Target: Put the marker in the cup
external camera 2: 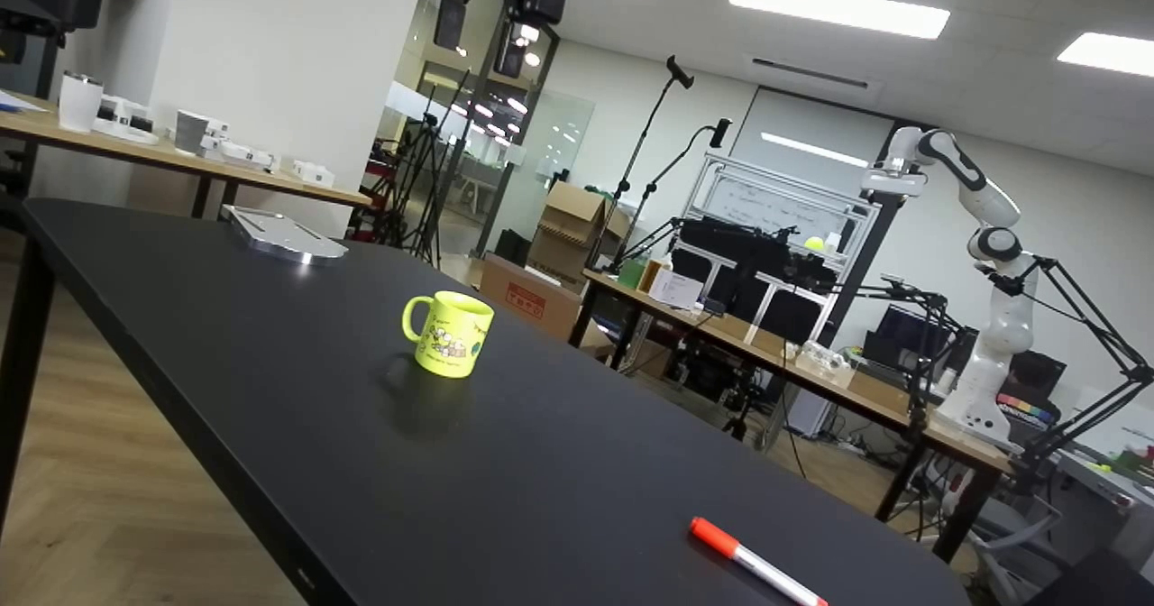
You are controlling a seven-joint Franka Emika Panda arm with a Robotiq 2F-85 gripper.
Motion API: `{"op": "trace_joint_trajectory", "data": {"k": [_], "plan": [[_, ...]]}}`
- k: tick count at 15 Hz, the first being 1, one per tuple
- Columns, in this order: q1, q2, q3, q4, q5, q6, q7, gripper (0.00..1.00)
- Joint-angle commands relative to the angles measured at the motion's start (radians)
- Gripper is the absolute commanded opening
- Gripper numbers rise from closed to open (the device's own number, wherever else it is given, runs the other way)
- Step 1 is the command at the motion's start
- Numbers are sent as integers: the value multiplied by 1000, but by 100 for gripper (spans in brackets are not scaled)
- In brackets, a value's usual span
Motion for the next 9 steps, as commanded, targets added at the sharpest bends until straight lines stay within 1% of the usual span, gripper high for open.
{"op": "trace_joint_trajectory", "data": {"k": [1,5,7,9], "plan": [[-38,134,11,89,8,67,63,100],[-82,278,11,186,3,136,144,100],[-110,361,9,250,-1,174,213,100],[-133,448,-6,338,8,188,272,100]]}}
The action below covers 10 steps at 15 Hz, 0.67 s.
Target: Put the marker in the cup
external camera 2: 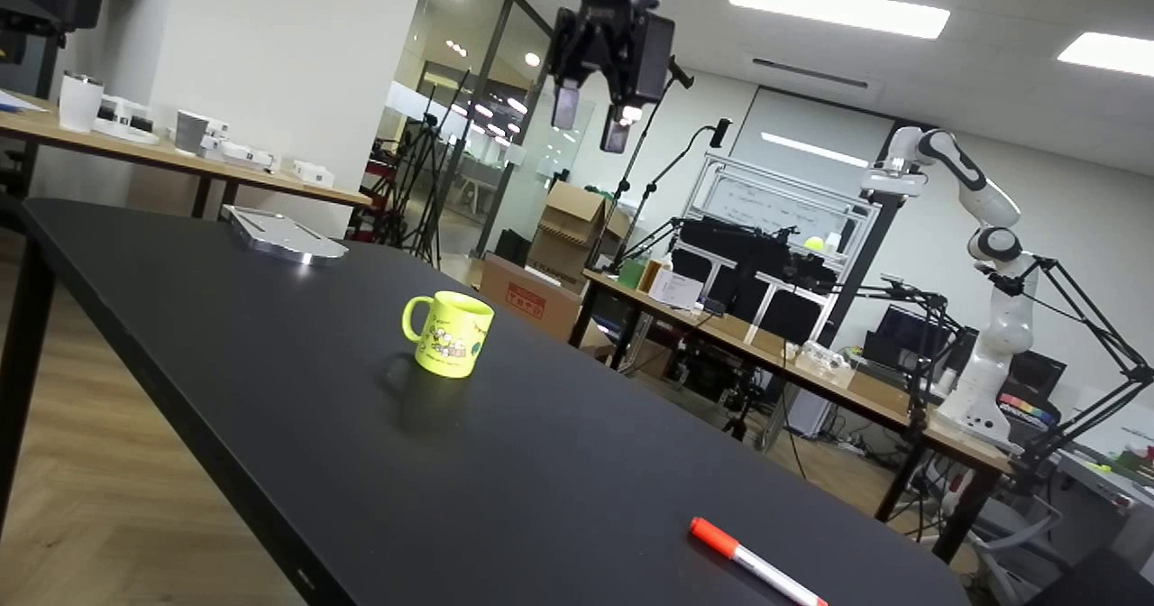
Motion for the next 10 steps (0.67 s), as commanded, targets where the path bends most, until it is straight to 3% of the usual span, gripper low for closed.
{"op": "trace_joint_trajectory", "data": {"k": [1,4,10], "plan": [[-46,177,-13,190,7,-3,132,100],[-79,302,-47,325,-3,-11,219,100],[-127,531,-115,599,99,-95,339,100]]}}
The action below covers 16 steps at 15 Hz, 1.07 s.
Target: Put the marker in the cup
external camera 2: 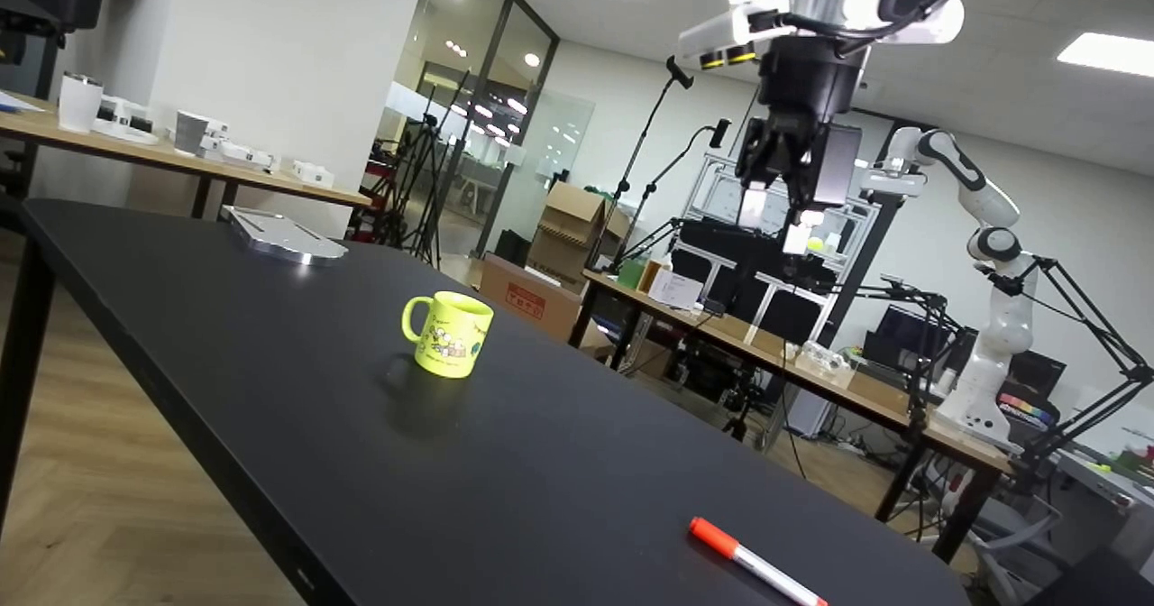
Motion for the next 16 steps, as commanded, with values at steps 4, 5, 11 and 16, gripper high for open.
{"op": "trace_joint_trajectory", "data": {"k": [4,5,11,16], "plan": [[-28,129,-27,169,91,-105,79,100],[-33,149,-28,196,106,-124,94,100],[-35,170,-28,224,119,-136,116,100],[-35,170,-28,224,120,-136,117,100]]}}
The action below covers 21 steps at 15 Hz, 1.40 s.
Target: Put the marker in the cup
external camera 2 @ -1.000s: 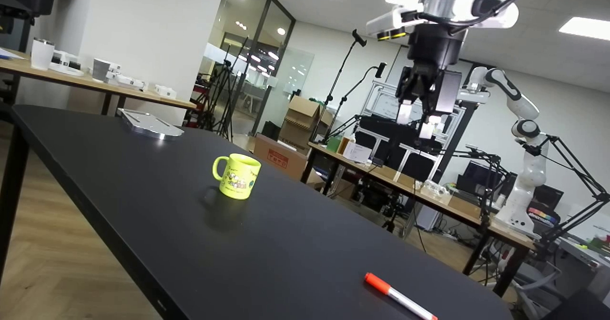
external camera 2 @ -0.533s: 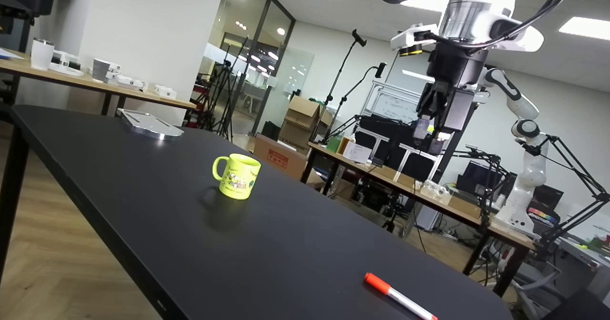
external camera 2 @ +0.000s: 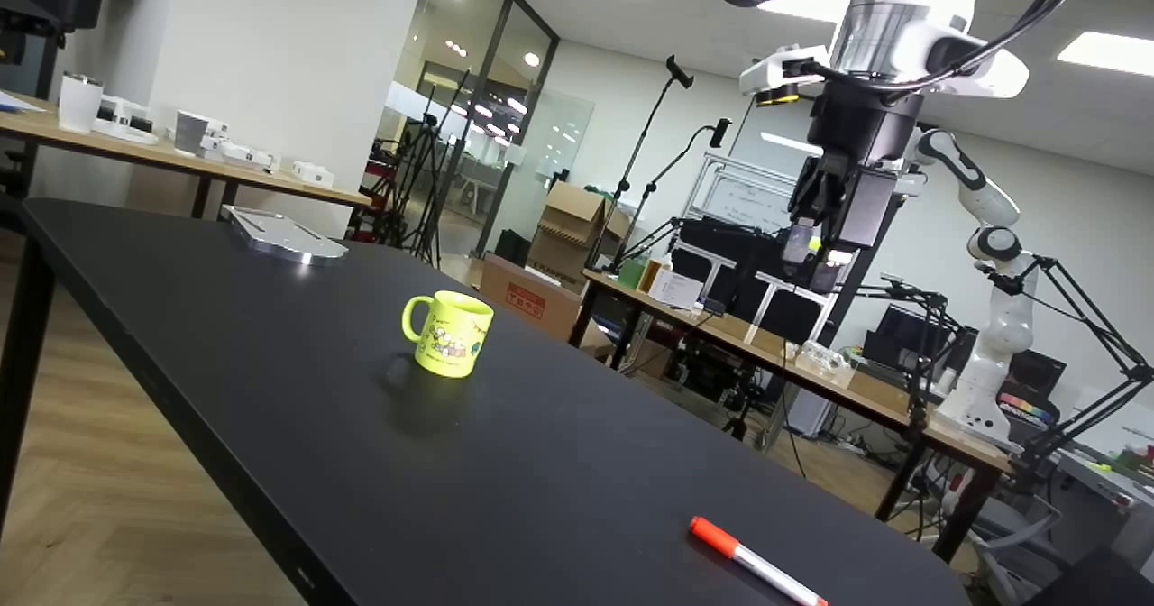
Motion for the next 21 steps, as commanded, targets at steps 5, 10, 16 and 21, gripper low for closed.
{"op": "trace_joint_trajectory", "data": {"k": [5,10,16,21], "plan": [[19,183,-15,227,39,50,276,100],[-27,341,33,401,51,-31,322,100],[-55,483,-7,538,0,-112,358,100],[-78,577,-26,618,-42,-214,355,100]]}}
